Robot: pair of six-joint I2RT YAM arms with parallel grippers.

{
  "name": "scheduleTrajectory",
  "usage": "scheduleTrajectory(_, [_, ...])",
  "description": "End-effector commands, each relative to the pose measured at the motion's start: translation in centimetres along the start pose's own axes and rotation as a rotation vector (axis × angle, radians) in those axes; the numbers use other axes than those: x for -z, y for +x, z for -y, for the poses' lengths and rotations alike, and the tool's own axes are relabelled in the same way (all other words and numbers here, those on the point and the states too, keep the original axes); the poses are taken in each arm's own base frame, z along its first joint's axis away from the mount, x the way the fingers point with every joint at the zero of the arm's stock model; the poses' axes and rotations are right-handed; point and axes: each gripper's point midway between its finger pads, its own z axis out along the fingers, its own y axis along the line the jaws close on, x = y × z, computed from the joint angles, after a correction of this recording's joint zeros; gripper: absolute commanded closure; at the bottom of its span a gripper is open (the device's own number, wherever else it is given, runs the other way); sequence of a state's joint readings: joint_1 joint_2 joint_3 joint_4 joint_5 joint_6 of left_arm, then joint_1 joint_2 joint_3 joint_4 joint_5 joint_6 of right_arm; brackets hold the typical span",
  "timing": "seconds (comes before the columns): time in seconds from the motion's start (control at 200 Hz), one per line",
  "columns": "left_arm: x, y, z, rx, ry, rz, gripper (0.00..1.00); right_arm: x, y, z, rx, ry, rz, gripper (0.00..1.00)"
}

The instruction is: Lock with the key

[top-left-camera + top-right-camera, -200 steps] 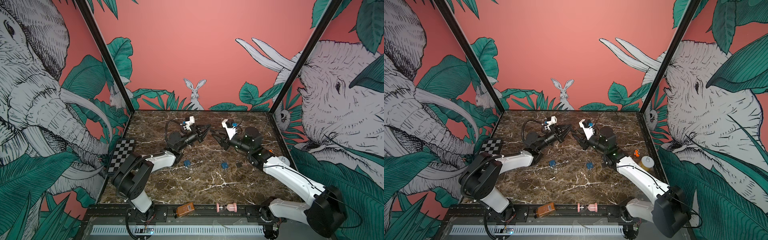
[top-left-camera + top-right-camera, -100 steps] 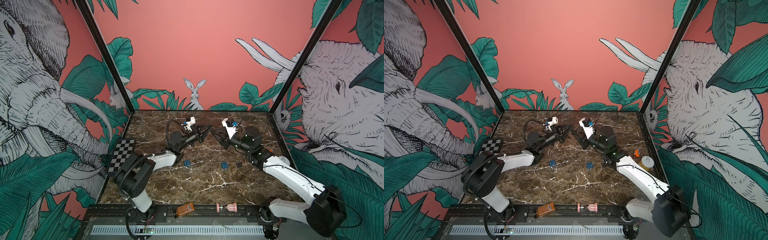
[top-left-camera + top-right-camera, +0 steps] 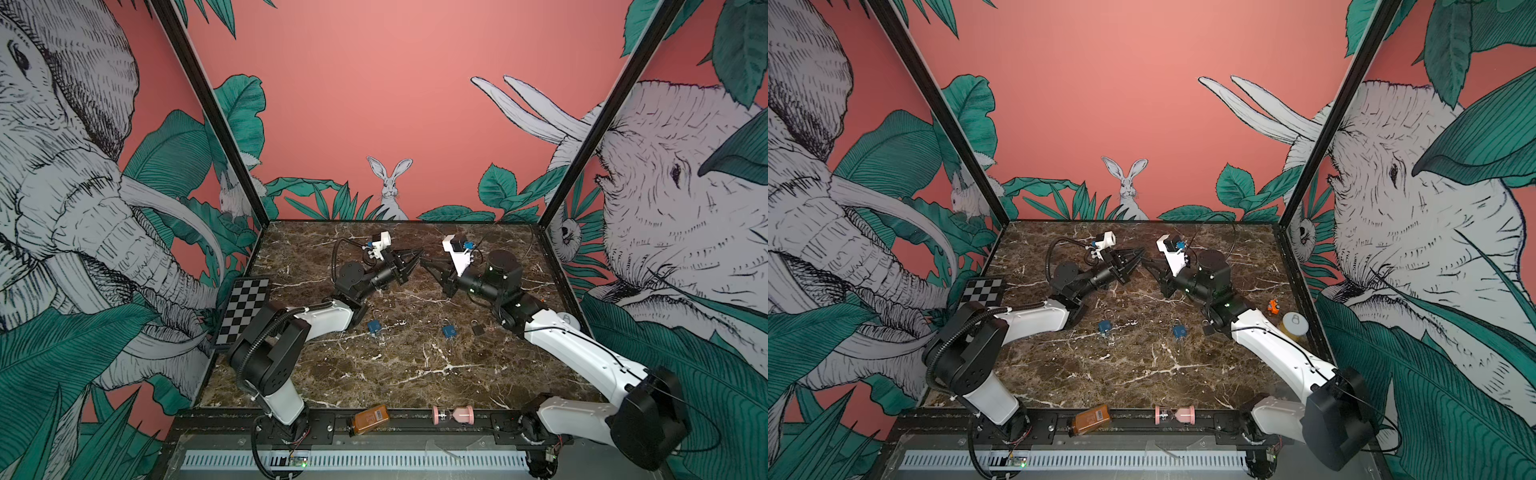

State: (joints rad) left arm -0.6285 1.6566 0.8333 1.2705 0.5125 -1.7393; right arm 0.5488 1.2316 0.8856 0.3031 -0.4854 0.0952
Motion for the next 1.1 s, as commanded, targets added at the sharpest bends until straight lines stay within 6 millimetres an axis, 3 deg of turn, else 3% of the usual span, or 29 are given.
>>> scheduleTrajectory(0.0, [-0.5, 1.0, 2.9, -0.038, 0.088, -0.043, 1.00, 0.1, -2.6, 0.0, 0.015, -0.003, 0.069, 0.91])
scheduleTrajectory(0.08, [-0.5, 1.0, 2.8, -0.039, 0.086, -0.046, 1.00, 0.1, -2.5, -0.1, 0.009, -0.010, 0.068, 1.00])
scheduleTrajectory(0.195, [-0.6, 1.1, 2.5, -0.057, 0.078, -0.053, 1.00, 0.2, -2.5, 0.1, -0.028, 0.001, 0.057, 1.00])
scheduleTrajectory(0.22, [-0.5, 1.1, 2.3, -0.071, 0.073, -0.056, 0.84, 0.2, -2.3, 0.3, -0.046, 0.008, 0.050, 1.00])
scheduleTrajectory(0.275, [-0.3, 0.9, 1.8, -0.111, 0.046, -0.055, 0.32, 0.2, -2.2, 0.7, -0.099, 0.019, 0.035, 1.00])
scheduleTrajectory(0.315, [0.0, 0.3, 1.2, -0.142, 0.015, -0.047, 0.07, 0.2, -2.1, 1.2, -0.146, 0.027, 0.023, 1.00])
scheduleTrajectory(0.33, [0.1, 0.2, 0.9, -0.155, 0.000, -0.044, 0.03, 0.2, -2.1, 1.3, -0.164, 0.031, 0.021, 1.00])
scheduleTrajectory(0.48, [1.9, -2.5, -0.7, -0.379, -0.147, -0.045, 0.03, 1.5, -1.6, 2.9, -0.402, 0.071, 0.009, 1.00])
scheduleTrajectory(0.595, [3.1, -4.2, -2.3, -0.659, -0.340, -0.074, 0.02, 2.7, -1.2, 2.6, -0.625, 0.027, -0.024, 1.00])
scheduleTrajectory(0.675, [3.6, -4.3, -2.5, -0.850, -0.418, -0.130, 0.03, 3.3, -0.7, 1.7, -0.777, -0.026, -0.061, 1.00])
scheduleTrajectory(0.825, [2.8, -2.2, -0.2, -1.039, -0.274, -0.247, 0.03, 4.3, 0.0, 0.0, -0.991, -0.095, -0.086, 1.00])
scheduleTrajectory(0.985, [2.1, 0.7, 1.7, -1.034, -0.081, -0.372, 0.03, 4.6, 0.7, -1.1, -1.142, -0.166, -0.101, 1.00])
scheduleTrajectory(1.095, [1.9, 1.7, 2.1, -0.992, -0.009, -0.425, 0.06, 4.5, 0.8, -1.4, -1.181, -0.205, -0.092, 1.00])
